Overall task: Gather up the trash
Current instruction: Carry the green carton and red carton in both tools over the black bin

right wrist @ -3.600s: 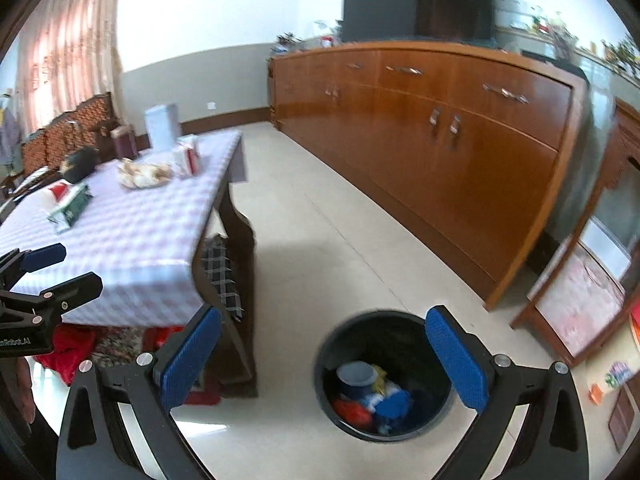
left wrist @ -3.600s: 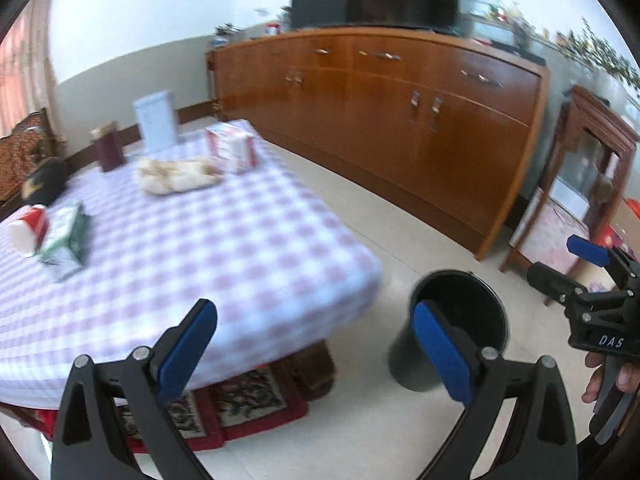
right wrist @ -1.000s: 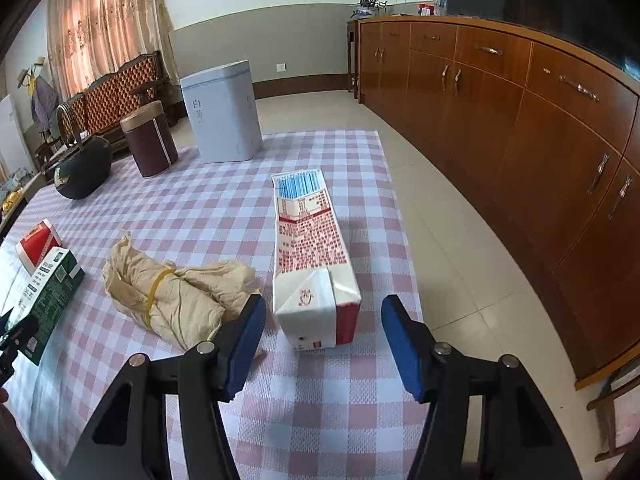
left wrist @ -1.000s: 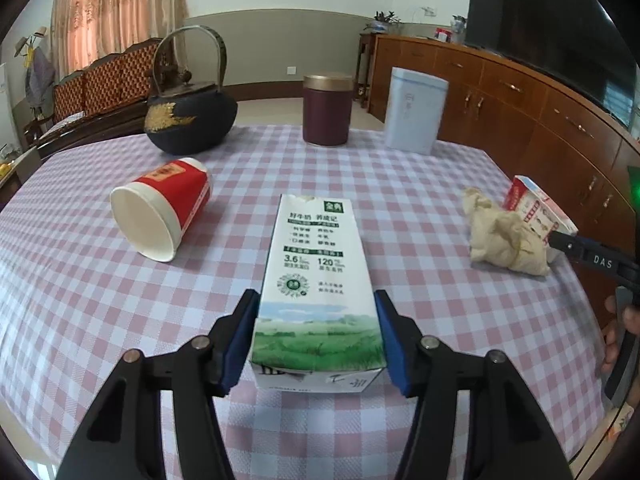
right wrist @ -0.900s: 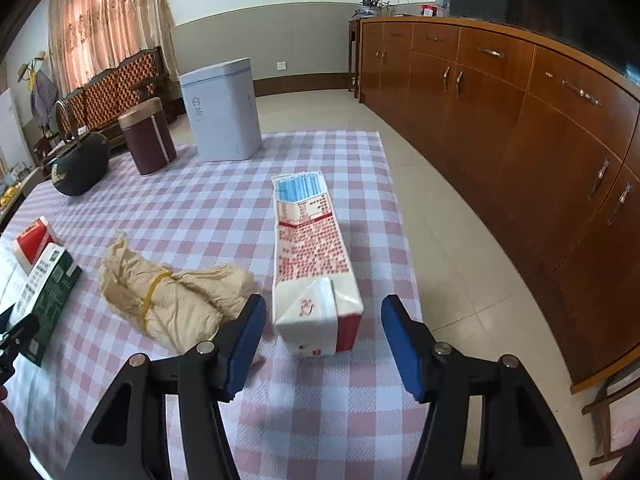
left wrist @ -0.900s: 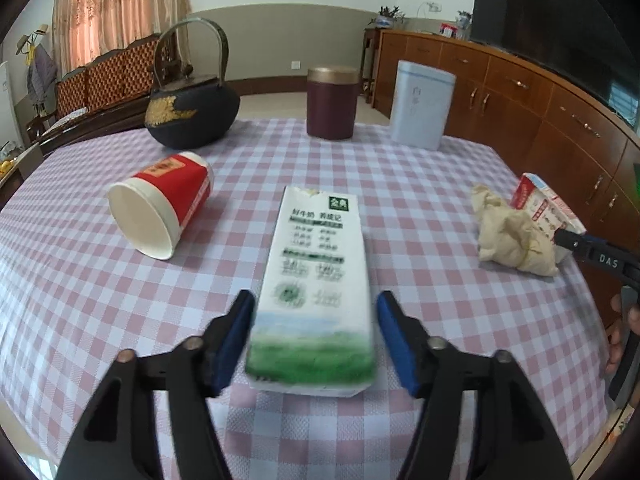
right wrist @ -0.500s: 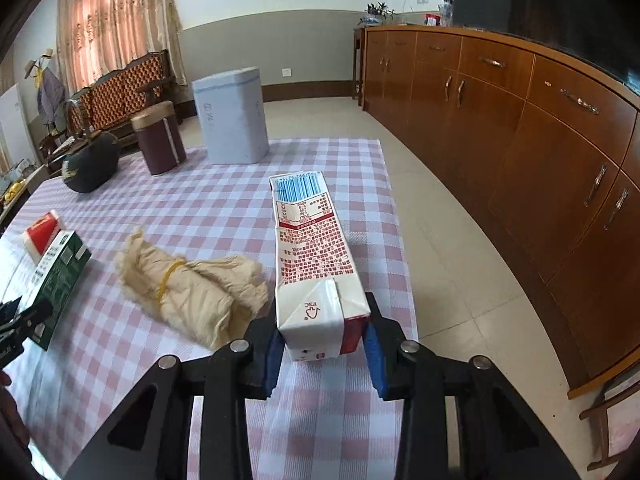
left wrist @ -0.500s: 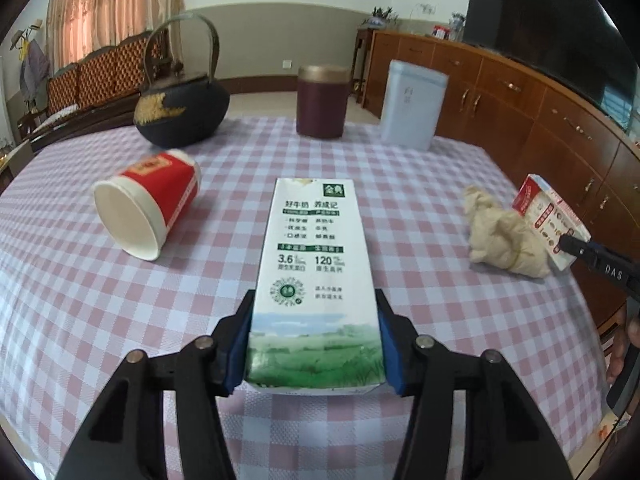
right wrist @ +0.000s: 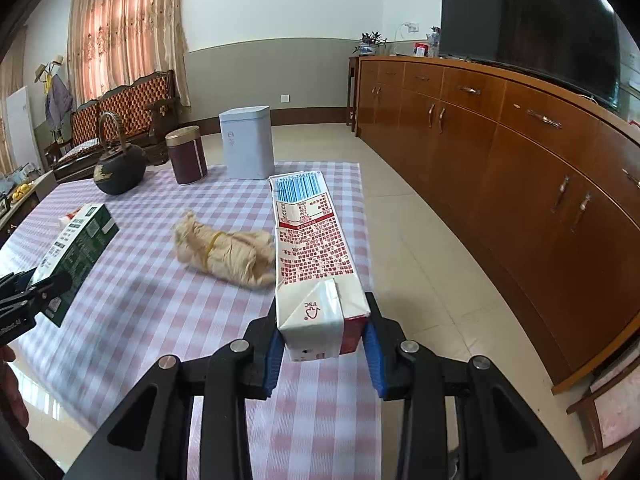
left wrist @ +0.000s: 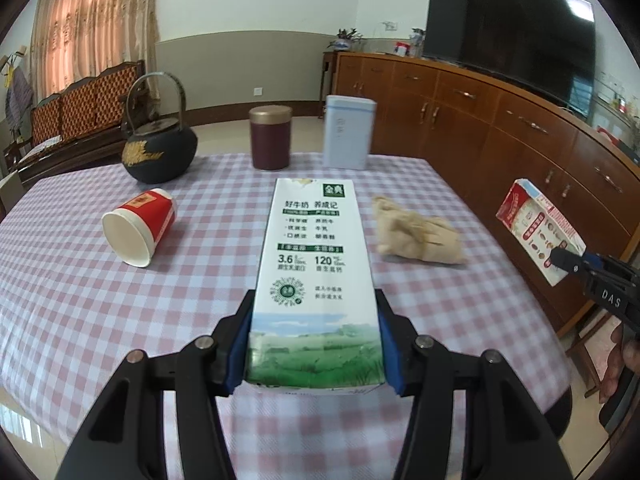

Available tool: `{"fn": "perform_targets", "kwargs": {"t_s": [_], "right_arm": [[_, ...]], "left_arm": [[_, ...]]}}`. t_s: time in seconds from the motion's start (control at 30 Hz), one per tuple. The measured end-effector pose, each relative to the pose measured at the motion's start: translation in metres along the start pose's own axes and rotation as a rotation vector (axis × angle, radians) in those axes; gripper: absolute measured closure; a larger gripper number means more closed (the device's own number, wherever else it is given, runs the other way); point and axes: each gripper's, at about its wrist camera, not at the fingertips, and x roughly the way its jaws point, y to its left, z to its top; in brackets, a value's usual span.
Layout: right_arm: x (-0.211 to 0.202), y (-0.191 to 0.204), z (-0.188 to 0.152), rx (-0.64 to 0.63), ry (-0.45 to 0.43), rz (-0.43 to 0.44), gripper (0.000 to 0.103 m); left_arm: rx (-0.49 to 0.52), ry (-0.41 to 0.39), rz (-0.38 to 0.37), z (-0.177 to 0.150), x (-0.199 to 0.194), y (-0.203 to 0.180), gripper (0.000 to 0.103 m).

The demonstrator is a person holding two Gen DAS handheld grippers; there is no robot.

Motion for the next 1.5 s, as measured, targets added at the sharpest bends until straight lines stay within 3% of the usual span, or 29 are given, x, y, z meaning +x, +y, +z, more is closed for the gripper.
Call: {"fn": "perform_targets", "kwargs": {"t_s": [0.63,1.07,1.5], "right_arm": [[-0.112,-0.03,-0.075,0.105,-0.033,-0.045,0.066],[-0.156,-0.082,-0.113,0.186,-0.025,-0.153,0.066],[-0.181,-0.146,-0.167,0.29,0.031,-0.273,0.066]], "left_arm": [[0.091,-0.012,-0.122,-0.035,-0.06,-0.072,0.048],[0.208,-0.008,-0.268,-0.052,-0.076,-0.152,0.048],[0.329,0.043,-0.404,-0.079,-0.07,-0.235,0.048]]}}
